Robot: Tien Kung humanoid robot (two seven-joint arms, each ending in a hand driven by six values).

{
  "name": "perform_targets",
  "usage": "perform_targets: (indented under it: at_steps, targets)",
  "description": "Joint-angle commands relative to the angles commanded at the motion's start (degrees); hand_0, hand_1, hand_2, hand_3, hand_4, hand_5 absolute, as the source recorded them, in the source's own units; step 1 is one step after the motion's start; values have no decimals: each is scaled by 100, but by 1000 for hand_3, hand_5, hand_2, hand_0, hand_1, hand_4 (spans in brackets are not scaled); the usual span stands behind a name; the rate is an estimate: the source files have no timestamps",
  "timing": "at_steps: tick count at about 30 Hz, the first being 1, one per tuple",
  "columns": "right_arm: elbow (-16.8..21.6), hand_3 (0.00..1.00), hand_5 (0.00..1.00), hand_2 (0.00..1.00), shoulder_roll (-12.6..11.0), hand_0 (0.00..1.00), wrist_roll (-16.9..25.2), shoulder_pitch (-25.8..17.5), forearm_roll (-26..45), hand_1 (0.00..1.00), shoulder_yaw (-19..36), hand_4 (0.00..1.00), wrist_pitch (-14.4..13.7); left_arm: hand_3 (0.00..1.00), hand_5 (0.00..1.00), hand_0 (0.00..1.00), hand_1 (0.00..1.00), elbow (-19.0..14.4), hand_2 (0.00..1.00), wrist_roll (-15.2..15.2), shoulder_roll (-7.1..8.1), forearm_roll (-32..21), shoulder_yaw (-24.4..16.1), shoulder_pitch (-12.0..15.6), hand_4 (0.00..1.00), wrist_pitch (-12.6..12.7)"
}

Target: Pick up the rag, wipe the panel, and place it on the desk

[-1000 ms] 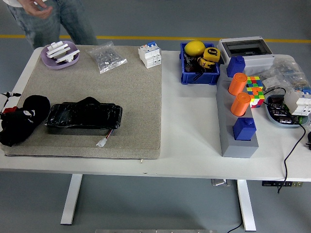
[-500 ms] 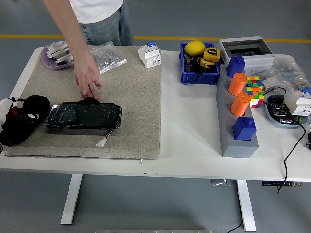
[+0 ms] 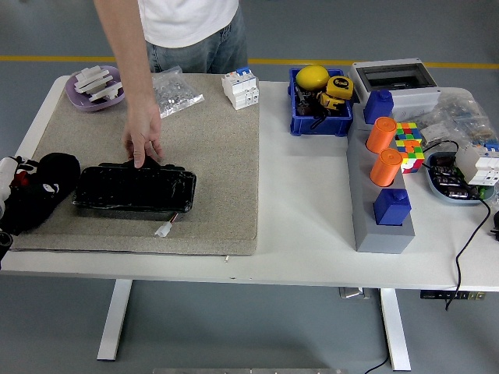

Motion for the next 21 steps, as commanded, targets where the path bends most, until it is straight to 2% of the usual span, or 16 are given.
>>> perform_targets:
  at_steps: [3,4,9,10,15,16,21]
  targets:
    - [-5,621,619,669,-9,735,-3,0,7,633,-8,998,-4,636,123,342,458,40,739,15,-13,14,39,-1,794,49]
    - [-7,620,618,669,-11,735,-2,-1,11,633,-11,998,-5,610,44,290,360,59,677,19,-17,18,54,-1,699,59]
    - [-10,620,618,669,-5,735,-1,-3,14,633,-5,998,-5,610,44,290,360,108,677,-6,-34,50,77,15,699,221]
    - [-11,618,618,669,-4,735,0,-1,17,633,-4,998,-6,577,2,233,255,116,607,-18,-36,46,80,15,515,251]
    - [-17,618,618,669,1,735,-2,16,22,633,-8,998,-6,577,2,233,255,153,607,-86,-39,23,100,16,515,405]
    - [-18,619,616,669,2,735,-3,19,23,633,-10,998,-6,543,2,214,171,160,564,-98,-41,21,101,16,413,430]
    - [-15,619,616,669,8,735,0,25,29,633,-12,998,-4,543,2,214,171,151,564,-166,-66,111,81,49,413,575]
